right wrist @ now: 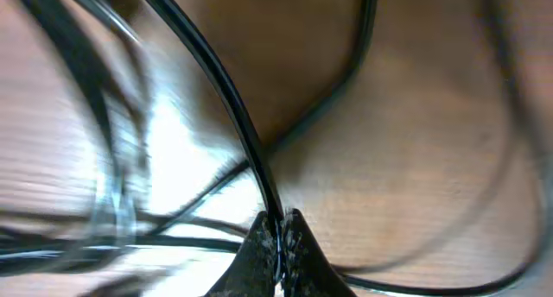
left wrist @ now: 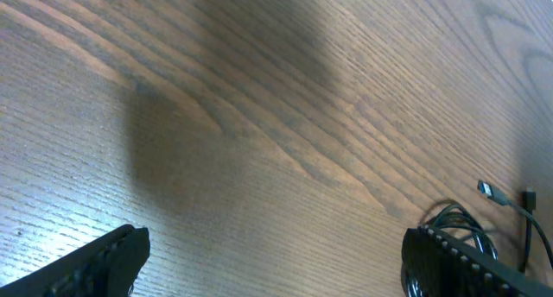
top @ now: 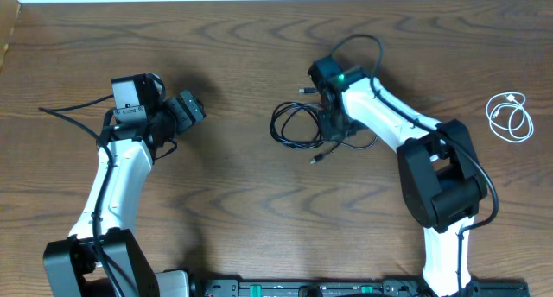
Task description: Untangle cables
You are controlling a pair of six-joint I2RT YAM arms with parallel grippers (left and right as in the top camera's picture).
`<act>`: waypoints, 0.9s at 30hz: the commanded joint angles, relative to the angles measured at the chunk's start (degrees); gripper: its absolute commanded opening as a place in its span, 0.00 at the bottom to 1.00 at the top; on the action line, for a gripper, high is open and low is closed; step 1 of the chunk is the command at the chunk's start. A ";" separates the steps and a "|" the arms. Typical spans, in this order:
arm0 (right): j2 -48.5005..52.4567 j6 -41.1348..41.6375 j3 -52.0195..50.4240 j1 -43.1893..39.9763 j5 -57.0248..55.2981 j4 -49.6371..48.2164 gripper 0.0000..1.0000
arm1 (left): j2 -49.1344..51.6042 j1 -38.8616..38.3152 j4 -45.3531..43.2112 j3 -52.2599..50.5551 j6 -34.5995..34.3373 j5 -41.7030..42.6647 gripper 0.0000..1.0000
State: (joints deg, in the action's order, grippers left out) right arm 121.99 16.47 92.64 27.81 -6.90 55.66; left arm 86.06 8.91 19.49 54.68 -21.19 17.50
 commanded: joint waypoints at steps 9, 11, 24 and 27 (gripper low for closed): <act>-1.01 -10.45 8.35 -0.13 -0.04 -7.19 0.01 | -0.07 0.17 0.15 0.70 0.07 -0.42 0.98; -0.61 -13.27 8.02 -0.13 -0.04 -9.81 0.01 | -0.07 0.17 0.15 0.70 0.09 -0.42 0.98; 0.94 -27.47 -4.11 -0.76 -0.26 -39.63 0.01 | -0.07 0.17 0.15 0.70 0.07 -0.42 0.98; 0.94 -27.47 -6.58 -0.94 -0.26 -46.45 0.28 | -0.07 0.17 0.15 0.70 0.07 -0.42 0.98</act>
State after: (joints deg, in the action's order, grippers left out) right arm 122.48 -8.91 88.14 27.57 -7.01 12.53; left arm 86.06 8.91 19.51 54.68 -21.19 17.52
